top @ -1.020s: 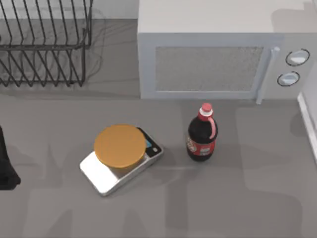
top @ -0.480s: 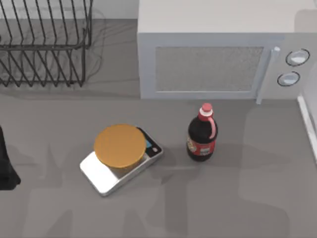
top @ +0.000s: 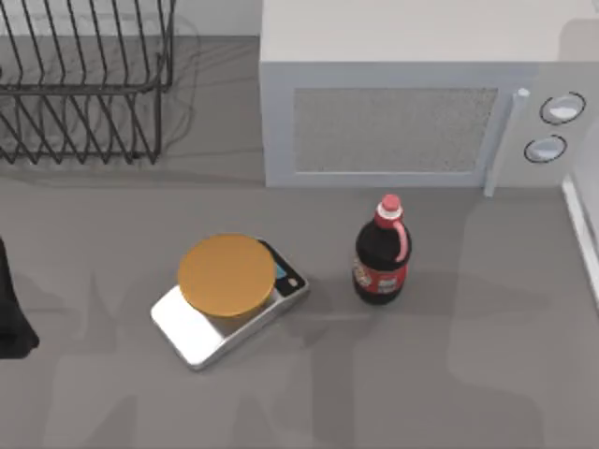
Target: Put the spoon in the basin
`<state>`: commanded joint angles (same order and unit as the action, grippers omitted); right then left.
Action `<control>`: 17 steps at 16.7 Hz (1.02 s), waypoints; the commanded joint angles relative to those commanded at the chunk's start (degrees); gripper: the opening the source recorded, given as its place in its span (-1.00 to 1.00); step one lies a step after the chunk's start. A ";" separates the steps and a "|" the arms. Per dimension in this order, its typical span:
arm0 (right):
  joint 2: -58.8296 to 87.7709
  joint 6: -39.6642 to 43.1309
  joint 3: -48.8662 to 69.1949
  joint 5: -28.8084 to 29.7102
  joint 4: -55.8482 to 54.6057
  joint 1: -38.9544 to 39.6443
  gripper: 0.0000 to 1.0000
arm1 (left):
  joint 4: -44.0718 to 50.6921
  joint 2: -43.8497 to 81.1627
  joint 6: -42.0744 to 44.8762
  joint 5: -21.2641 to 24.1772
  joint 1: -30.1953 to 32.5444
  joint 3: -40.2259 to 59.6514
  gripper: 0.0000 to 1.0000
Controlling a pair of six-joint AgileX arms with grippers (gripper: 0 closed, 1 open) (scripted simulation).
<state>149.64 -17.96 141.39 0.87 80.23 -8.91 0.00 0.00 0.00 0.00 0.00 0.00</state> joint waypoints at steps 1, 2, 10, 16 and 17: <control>0.00 0.00 0.00 0.00 0.00 0.00 -0.55 | 0.00 0.00 0.00 0.00 0.00 0.00 1.00; 0.00 0.00 0.00 0.00 0.00 0.00 -0.40 | 0.00 0.00 0.00 0.00 0.00 0.00 1.00; 0.00 0.00 0.00 0.00 0.00 0.00 0.81 | 0.00 0.00 0.00 0.00 0.00 0.00 1.00; 0.00 0.00 0.00 0.00 0.00 0.00 1.00 | 0.00 0.00 0.00 0.00 0.00 0.00 1.00; 0.00 0.00 0.00 0.00 0.00 0.00 1.00 | 0.00 0.00 0.00 0.00 0.00 0.00 1.00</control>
